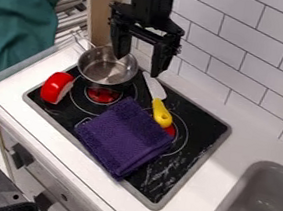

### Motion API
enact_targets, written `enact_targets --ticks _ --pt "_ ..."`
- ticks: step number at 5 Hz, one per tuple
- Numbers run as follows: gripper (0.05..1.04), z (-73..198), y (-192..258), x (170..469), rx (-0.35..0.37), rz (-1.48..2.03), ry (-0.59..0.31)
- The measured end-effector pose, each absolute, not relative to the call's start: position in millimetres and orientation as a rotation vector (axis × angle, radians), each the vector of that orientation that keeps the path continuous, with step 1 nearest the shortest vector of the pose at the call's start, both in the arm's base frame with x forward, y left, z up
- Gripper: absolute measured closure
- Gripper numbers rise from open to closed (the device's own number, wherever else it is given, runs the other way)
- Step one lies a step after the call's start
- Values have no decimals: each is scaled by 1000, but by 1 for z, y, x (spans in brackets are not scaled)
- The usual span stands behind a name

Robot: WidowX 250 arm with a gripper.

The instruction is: Put the yellow knife on the purple cloth

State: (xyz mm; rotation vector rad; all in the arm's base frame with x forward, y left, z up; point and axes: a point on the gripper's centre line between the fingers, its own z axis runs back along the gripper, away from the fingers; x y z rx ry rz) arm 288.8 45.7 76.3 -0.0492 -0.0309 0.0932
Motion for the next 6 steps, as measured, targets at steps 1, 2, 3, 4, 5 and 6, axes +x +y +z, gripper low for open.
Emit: enact_targets --ticks 1,2,3,4,5,6 --pt "75 64 44 287 -53 105 -1" --pt "75 45 33 299 -31 174 -28" --pt "75 23 21 310 -11 171 -26" --pt "75 0 5 328 16 146 -35" --pt "75 -19 3 340 36 153 -63" --pt "75 -23 12 347 77 160 -87"
